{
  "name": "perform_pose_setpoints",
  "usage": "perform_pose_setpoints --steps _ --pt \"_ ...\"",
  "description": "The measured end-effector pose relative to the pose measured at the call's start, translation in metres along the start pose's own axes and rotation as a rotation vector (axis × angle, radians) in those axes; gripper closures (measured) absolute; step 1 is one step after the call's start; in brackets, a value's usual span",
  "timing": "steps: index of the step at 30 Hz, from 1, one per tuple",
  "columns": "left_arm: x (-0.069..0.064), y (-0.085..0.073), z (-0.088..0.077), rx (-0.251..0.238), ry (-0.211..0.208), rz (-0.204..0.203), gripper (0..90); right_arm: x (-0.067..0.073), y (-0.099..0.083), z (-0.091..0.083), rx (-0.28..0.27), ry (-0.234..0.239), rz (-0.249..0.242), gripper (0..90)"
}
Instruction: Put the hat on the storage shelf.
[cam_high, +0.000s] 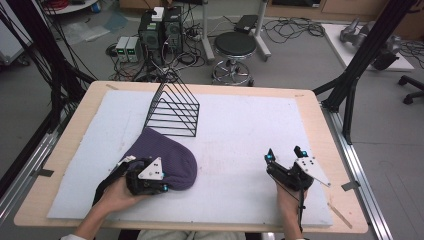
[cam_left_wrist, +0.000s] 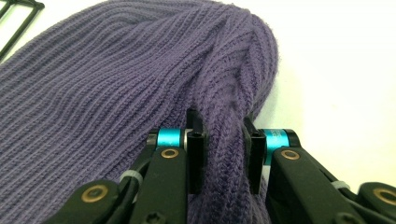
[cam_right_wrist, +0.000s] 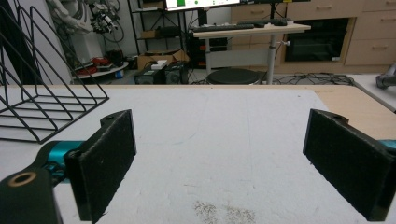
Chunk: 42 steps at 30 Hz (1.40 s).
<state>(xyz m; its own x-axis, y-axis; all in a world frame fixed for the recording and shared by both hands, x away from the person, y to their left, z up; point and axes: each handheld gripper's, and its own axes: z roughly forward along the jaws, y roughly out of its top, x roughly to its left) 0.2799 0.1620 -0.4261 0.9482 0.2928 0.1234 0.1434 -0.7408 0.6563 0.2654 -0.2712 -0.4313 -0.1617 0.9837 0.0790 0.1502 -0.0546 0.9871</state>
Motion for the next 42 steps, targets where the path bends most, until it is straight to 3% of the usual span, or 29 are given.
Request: perform_pose_setpoints --steps 8,12,17,18,21,30,32,33,38,42 --pt "-0.001 0.002 -0.002 -0.011 0.04 0.004 77.3 0.0 0.0 0.0 0.0 0.002 0.004 8.7" --pt "0.0 0.002 -0.008 -0.051 0.088 -0.006 77.3 0.0 0.0 -0.001 0.001 0.001 0.007 8.7" --pt "0.003 0.001 -0.019 -0.123 0.195 -0.005 77.2 -0.001 0.0 -0.001 -0.003 0.003 0.008 8.7" --pt "0.003 0.0 -0.022 -0.15 0.247 -0.016 77.2 -0.001 0.0 -0.001 -0.008 -0.001 0.006 8.7" --pt "0.005 0.0 -0.025 -0.162 0.272 -0.037 77.1 0.0 0.0 -0.001 -0.008 0.0 0.005 8.7" --pt "0.009 -0.006 -0.037 -0.226 0.42 -0.084 77.1 -0.001 0.0 -0.001 -0.007 0.003 0.008 8.7" --pt "0.009 -0.007 -0.041 -0.247 0.462 -0.087 77.1 -0.001 0.0 -0.001 -0.008 0.001 0.008 8.7" --pt "0.008 -0.006 -0.046 -0.269 0.512 -0.092 77.0 -0.001 0.0 -0.001 -0.008 0.002 0.007 8.7" --pt "0.006 -0.007 -0.055 -0.327 0.573 -0.081 76.9 0.0 0.0 -0.001 -0.008 0.0 0.002 8.7" --pt "0.006 -0.006 -0.062 -0.347 0.62 -0.073 76.9 0.0 0.0 -0.001 -0.009 0.002 0.001 8.7"
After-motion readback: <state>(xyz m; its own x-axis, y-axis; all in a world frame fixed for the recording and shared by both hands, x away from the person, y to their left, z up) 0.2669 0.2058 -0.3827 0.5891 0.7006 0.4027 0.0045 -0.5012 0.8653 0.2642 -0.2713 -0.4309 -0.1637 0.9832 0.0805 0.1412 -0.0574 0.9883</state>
